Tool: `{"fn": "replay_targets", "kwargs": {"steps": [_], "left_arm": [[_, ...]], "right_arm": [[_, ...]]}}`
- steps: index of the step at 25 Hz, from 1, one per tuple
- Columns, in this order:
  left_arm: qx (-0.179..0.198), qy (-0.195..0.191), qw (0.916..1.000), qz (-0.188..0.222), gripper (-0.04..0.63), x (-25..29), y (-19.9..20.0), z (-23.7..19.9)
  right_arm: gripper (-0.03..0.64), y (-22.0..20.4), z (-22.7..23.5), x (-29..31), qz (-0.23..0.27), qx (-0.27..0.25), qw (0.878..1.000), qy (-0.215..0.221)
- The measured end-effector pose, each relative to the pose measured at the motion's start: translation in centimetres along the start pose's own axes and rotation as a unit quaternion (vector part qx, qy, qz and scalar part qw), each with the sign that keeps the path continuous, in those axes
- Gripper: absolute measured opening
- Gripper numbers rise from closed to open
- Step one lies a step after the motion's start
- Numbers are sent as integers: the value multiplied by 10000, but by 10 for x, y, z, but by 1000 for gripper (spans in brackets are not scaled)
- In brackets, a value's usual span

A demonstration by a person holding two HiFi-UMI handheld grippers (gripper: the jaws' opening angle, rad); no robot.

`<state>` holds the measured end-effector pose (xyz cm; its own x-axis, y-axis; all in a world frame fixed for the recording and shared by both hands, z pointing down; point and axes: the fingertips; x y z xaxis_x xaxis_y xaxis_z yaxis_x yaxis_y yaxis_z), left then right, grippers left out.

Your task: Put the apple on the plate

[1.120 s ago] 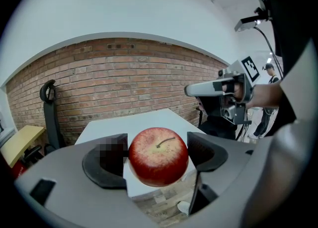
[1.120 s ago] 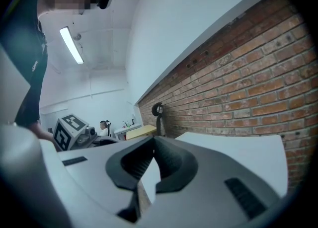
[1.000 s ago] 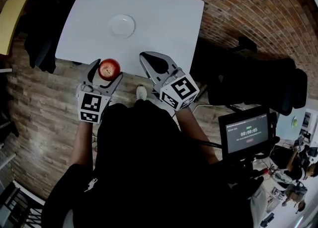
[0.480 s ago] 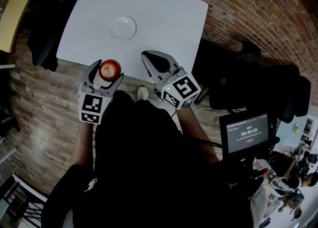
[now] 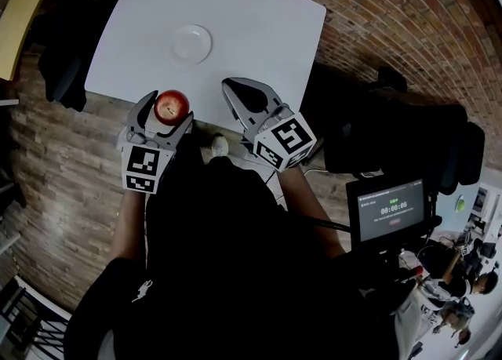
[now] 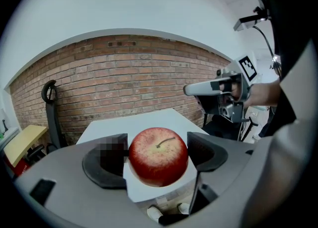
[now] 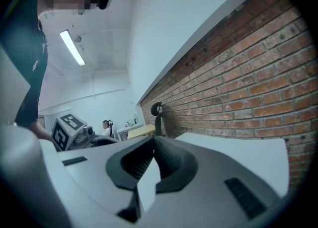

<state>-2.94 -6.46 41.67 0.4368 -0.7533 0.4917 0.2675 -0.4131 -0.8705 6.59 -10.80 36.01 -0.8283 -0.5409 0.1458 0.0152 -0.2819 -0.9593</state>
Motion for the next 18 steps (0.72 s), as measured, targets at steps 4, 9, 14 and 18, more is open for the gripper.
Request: {"fn": "replay_targets", "kwargs": {"steps": [4,9,14,18], "left_arm": [[24,-51,10000,25,379,2,4,-2],[36,-124,9999,-6,379,3,5,-9],[109,-309,9995,11,379,9,11,-21],[207,-497,9985,53,379,5,8,-35]], "right_arm": [[3,0,1,0,-24,39,10000,-60],[5,3,0,6,-36,47,9999,-122],[4,10,2,17,-7,42,9996,-268],[4,12,-10,31,46,0,9991,-426]]}}
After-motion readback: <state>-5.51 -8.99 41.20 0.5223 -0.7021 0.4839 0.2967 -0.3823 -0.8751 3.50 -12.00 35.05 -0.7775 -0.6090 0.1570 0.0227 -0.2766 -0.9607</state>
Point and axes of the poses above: the fingertips, and each gripper's own axes: x forward along the fingers, z to its right, y out of its top, and after that the axes turned 4 degrees about -y, right-handed
